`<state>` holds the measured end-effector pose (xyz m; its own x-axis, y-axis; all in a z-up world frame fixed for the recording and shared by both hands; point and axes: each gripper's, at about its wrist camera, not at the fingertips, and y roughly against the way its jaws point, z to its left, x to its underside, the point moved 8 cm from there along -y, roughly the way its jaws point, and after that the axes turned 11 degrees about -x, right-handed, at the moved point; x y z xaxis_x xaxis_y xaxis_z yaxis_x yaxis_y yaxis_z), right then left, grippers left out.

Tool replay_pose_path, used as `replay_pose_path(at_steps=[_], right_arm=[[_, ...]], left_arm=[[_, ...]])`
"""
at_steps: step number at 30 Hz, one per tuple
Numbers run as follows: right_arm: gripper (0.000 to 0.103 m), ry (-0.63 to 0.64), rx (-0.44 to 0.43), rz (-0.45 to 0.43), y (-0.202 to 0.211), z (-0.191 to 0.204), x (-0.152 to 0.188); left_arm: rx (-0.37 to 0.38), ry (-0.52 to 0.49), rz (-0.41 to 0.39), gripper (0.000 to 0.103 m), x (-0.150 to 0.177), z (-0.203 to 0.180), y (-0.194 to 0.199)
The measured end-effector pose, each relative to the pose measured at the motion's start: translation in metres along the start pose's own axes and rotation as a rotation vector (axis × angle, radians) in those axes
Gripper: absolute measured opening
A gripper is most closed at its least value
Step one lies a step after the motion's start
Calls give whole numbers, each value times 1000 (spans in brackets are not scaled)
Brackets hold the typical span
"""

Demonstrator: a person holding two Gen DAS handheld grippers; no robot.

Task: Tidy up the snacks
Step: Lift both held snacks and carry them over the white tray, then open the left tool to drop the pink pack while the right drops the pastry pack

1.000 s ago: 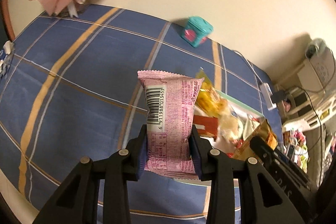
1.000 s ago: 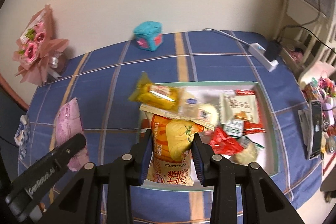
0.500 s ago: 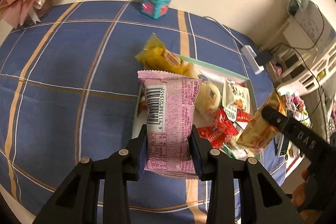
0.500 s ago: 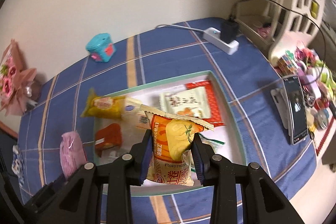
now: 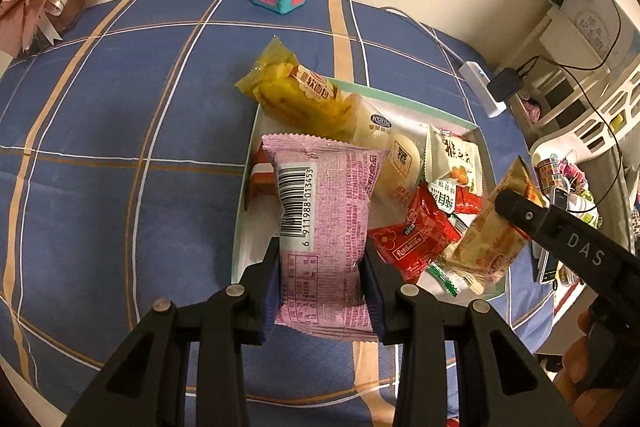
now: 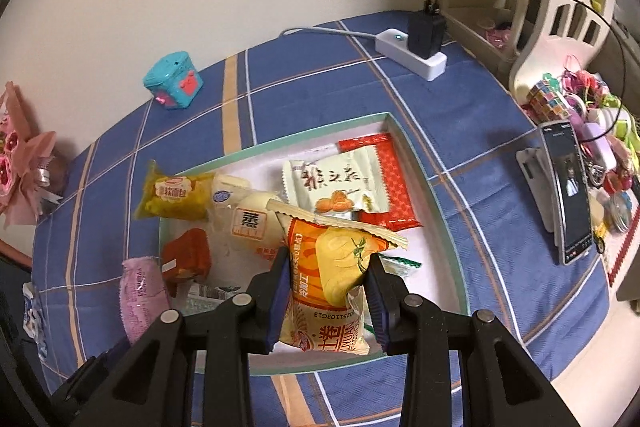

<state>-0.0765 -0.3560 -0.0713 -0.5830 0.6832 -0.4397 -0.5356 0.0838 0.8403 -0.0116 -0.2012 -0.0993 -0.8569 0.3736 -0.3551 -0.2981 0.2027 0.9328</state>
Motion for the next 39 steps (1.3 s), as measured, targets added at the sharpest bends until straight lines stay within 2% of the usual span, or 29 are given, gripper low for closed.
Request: replay_pose_path(at_steps=[11,21,23,25,27,31,33,36,39], right_arm=[[38,41,-85,3,-13,31,-1],[38,76,-99,17,-20,47,0],[38,77,-100,18,-20,48,0],[38,76,-100,18,-20,48,0],[38,75,-99,19,-19,48,0],[39,74,-96,23,-19,48,0],[43,74,-96,24,-18,48,0],[58,79,-90,14,-15,48,-1],[61,82,-86,9,-13,48,-1]], left_arm=[[-17,-6,20,38,-1,-2,-17],[-24,-3,38,39,-2,1,-23],[-28,-7,33,40,-2,1,-22],[-29,-5,28,51,-4,1,-20],[-24,-4,23,55,-6,1,-18],[-25,-3,16,56,-8,3,-13],[-25,4,16,56,-9,6,-11],[-30,27,6,56,-12,15,-4],[-61,56,-5,56,-16,27,-1]])
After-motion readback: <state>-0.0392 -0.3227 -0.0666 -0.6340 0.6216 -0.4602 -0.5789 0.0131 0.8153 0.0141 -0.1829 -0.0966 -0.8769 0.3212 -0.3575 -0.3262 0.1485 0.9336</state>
